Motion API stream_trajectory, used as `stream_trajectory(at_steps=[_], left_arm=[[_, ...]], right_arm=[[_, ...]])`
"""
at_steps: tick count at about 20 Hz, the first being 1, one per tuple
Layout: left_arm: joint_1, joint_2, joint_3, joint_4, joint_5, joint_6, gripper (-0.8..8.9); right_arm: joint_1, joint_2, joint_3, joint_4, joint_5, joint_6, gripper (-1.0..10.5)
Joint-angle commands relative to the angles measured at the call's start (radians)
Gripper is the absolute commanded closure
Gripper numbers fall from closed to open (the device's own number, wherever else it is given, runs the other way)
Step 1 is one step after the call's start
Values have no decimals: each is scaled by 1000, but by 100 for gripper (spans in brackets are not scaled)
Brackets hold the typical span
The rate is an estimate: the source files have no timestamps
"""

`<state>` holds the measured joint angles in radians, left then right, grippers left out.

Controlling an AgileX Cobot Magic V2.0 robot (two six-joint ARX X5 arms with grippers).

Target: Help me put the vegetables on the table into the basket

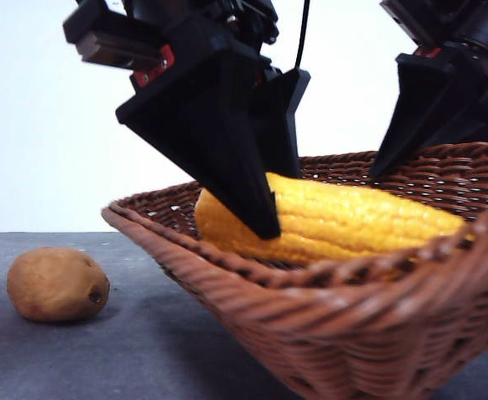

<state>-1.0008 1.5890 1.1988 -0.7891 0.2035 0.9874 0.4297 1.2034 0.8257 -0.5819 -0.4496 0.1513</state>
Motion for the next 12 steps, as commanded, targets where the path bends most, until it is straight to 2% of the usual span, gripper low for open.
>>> stream_trajectory(at_steps=[1, 3, 4, 8, 12], left_arm=[[-2, 14, -2, -6, 14, -16, 761], [-2, 14, -2, -7, 13, -23, 486], [-2, 14, -2, -5, 13, -48, 399], [-1, 13, 0, -6, 7, -135, 398], [10, 6, 79, -41, -68, -259, 400]], right_arm=[[10, 5, -8, 29, -9, 32, 959], [10, 5, -8, 33, -5, 32, 959], [10, 5, -8, 33, -4, 32, 958], [9, 5, -8, 35, -3, 31, 959], [8, 5, -8, 35, 29, 31, 959]])
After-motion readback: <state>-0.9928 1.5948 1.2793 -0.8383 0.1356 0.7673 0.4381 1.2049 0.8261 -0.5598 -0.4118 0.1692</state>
